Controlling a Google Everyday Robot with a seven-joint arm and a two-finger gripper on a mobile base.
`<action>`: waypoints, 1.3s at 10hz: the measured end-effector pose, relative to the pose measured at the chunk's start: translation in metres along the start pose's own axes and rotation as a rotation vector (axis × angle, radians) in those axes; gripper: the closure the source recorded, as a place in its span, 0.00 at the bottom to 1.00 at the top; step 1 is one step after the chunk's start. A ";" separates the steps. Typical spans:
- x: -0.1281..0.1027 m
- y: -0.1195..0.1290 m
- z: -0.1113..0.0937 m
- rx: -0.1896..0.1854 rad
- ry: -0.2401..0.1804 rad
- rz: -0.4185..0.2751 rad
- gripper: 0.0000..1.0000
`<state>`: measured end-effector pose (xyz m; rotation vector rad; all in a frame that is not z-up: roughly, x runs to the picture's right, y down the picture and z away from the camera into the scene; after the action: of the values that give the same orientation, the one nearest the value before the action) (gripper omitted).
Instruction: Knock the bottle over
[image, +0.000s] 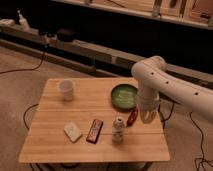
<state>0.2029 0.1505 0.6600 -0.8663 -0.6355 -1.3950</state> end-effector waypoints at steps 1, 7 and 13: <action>0.000 -0.001 0.000 0.000 0.000 -0.002 0.95; -0.026 -0.012 0.038 -0.021 -0.082 0.004 0.95; -0.025 -0.040 0.082 0.096 0.055 0.011 0.95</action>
<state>0.1696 0.2338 0.6913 -0.7521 -0.6492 -1.3630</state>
